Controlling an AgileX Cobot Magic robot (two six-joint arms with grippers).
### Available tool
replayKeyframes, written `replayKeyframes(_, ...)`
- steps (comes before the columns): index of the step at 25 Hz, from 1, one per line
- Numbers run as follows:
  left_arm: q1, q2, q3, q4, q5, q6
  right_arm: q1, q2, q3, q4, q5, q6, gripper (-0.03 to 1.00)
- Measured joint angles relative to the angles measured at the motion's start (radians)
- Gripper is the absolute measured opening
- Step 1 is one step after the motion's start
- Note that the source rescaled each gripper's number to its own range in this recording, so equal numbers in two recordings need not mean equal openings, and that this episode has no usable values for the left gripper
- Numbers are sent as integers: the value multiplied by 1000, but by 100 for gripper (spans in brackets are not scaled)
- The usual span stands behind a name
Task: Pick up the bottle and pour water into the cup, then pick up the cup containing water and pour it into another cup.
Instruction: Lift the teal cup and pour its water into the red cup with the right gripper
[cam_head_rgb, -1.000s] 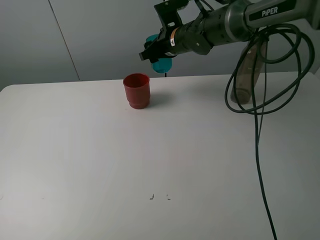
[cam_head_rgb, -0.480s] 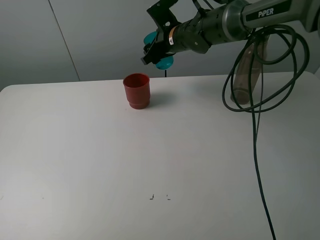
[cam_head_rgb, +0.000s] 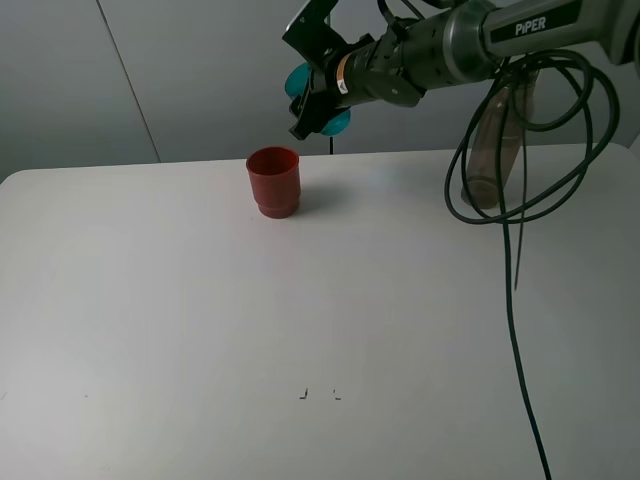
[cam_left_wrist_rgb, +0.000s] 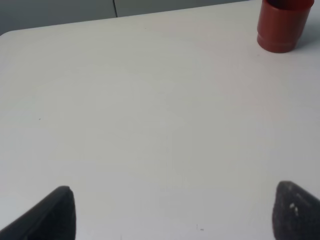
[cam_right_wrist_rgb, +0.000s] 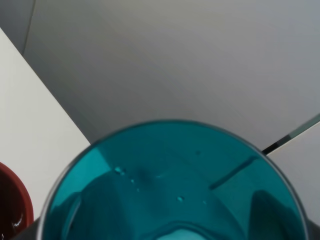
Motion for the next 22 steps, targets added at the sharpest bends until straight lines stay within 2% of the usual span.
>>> replayKeyframes(8, 0, 0, 0, 0, 0, 0, 4, 0, 0, -109, -2, -2, 12)
replayKeyframes(22, 0, 0, 0, 0, 0, 0, 8, 37, -21, -112, 5, -4, 12)
